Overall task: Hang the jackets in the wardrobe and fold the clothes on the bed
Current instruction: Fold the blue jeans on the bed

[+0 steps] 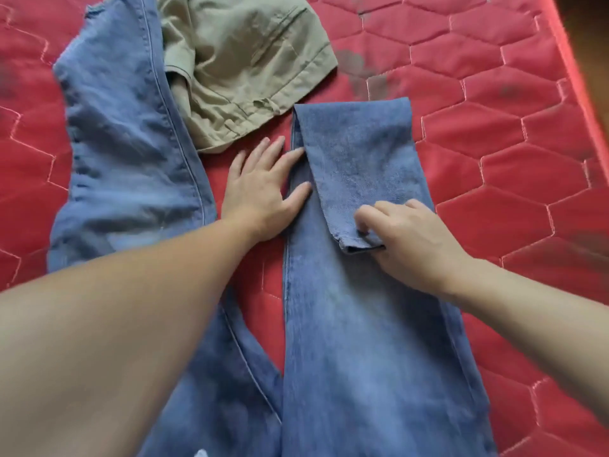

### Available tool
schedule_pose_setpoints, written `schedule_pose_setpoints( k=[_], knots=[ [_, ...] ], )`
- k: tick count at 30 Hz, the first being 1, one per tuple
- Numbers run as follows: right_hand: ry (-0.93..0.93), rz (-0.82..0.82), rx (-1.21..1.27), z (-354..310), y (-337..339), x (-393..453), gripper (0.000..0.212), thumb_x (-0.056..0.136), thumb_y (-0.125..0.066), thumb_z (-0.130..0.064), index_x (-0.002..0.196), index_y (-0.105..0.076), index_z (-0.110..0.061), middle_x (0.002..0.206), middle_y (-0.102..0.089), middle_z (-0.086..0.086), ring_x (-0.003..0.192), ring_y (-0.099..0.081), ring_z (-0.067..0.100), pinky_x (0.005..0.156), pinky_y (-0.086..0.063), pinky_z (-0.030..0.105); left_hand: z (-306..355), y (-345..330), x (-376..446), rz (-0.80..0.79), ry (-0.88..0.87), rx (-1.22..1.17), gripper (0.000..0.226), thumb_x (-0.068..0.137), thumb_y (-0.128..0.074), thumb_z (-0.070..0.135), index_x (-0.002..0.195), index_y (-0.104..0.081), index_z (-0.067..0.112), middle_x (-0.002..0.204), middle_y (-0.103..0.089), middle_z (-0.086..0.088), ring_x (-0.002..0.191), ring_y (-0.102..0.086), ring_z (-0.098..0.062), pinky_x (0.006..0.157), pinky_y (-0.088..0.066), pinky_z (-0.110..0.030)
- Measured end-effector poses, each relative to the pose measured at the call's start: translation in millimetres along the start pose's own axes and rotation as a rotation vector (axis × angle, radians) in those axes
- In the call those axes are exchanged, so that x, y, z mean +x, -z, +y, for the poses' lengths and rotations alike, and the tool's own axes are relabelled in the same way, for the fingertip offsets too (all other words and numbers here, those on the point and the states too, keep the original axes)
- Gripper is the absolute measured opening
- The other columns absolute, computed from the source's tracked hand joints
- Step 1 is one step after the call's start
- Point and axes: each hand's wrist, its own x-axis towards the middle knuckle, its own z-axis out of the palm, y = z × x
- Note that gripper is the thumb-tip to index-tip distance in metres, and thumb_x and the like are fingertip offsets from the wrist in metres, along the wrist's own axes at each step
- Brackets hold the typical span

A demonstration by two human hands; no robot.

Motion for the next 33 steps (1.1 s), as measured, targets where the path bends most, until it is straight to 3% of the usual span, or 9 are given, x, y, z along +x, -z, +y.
schedule_pose_setpoints(
  k=[5,11,16,22,29,33],
  knots=[
    [-0.026,0.017,0.035,-38,-3,-63,0.036,0.065,-0.05,-0.006,0.098,-0.066,-0.009,0.077,-0.058,0.011,0.066,-0.059,0.035,0.067,-0.042,0.042,2,5,-56,-0.201,0.092,0.007,0.071,0.087,-0.032,0.062,0.152,-0.011,0.042,0.163,-0.002,0.008,0.149,0.004,-0.014,0.117,0.006,-0.044],
    [-0.017,-0.049,0.072,-81,-5,-119,0.037,0.065,-0.062,-0.001,0.1,-0.067,-0.009,0.081,-0.059,0.011,0.078,-0.062,0.033,0.071,-0.043,0.043,34,7,-117,-0.277,0.236,-0.103,0.073,0.092,-0.044,0.05,0.154,-0.01,0.031,0.163,0.003,0.008,0.149,0.008,-0.016,0.117,0.008,-0.044],
    [-0.027,-0.034,0.088,-110,-7,-151,0.037,0.065,-0.068,-0.003,0.101,-0.067,-0.011,0.082,-0.06,0.01,0.08,-0.063,0.033,0.071,-0.045,0.044,55,21,-169,-0.354,0.203,-0.206,0.067,0.098,-0.041,0.043,0.155,-0.014,0.021,0.163,-0.004,0.002,0.15,0.0,-0.017,0.119,-0.001,-0.043],
    [-0.032,-0.058,0.045,-133,-6,-192,0.038,0.062,-0.068,-0.002,0.099,-0.068,-0.012,0.079,-0.058,0.008,0.074,-0.062,0.032,0.069,-0.044,0.043,64,32,-238,-0.37,0.082,-0.219,0.072,0.095,-0.047,0.046,0.155,-0.013,0.026,0.163,-0.01,-0.003,0.149,-0.01,-0.018,0.119,-0.006,-0.041],
    [-0.057,-0.236,-0.029,-153,-6,-228,0.027,0.072,-0.062,-0.014,0.099,-0.061,-0.019,0.089,-0.058,0.003,0.084,-0.062,0.03,0.073,-0.042,0.041,77,35,-283,-0.484,-0.03,-0.075,0.086,0.087,-0.057,0.052,0.153,-0.004,0.037,0.163,-0.001,-0.007,0.149,-0.003,-0.019,0.12,-0.012,-0.043],
    [-0.1,-0.454,0.001,-158,-3,-226,0.021,0.08,-0.051,-0.032,0.101,-0.048,-0.027,0.098,-0.05,-0.003,0.094,-0.058,0.025,0.079,-0.04,0.038,76,48,-289,-0.45,-0.025,-0.169,0.085,0.087,-0.057,0.039,0.155,-0.006,0.029,0.161,-0.016,-0.002,0.148,-0.014,-0.015,0.117,-0.022,-0.04]
  ],
)
